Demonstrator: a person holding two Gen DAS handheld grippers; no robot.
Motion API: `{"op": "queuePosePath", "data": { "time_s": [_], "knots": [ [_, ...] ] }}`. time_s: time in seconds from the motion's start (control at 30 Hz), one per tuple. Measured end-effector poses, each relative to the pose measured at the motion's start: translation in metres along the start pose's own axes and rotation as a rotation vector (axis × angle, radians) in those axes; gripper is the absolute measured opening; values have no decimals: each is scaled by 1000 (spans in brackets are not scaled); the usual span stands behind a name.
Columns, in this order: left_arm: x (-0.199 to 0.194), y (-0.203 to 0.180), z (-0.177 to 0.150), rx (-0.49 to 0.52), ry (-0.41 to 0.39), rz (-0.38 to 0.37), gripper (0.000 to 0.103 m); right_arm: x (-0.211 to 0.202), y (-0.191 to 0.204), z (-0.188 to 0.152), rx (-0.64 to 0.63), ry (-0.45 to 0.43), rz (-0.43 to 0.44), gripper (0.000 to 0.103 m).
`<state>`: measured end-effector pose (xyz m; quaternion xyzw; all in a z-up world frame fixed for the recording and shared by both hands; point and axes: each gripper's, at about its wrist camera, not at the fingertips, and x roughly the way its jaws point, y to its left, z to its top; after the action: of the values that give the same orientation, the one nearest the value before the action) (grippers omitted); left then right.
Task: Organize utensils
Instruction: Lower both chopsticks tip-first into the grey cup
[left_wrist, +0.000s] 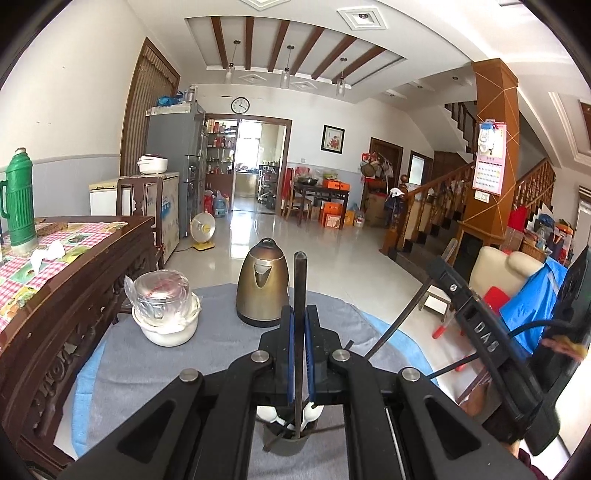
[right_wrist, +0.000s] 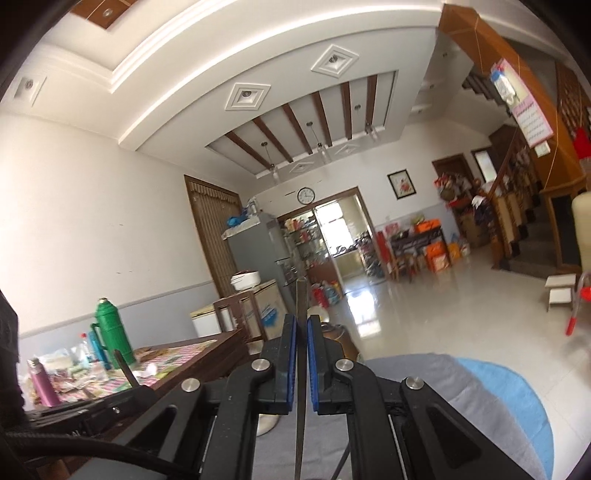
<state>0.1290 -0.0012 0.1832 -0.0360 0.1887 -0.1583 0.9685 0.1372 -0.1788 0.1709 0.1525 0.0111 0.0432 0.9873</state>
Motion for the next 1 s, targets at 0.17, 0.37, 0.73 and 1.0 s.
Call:
{"op": "queuePosePath", "data": {
  "time_s": [0.17, 0.37, 0.73, 1.0],
  "knots": [
    [21, 1, -9, -14, -1, 28, 6, 25, 0, -17, -26, 24, -15, 6],
    [44, 1, -25, -10, 25, 66, 6, 49, -24, -38, 25, 102, -15, 6],
    [72, -1, -48, 7, 115, 91, 6, 64, -54, -65, 98, 207, 35, 6],
    [78, -1, -57, 7, 145, 93, 6, 75, -51, -80, 98, 256, 71, 6]
  ]
}}
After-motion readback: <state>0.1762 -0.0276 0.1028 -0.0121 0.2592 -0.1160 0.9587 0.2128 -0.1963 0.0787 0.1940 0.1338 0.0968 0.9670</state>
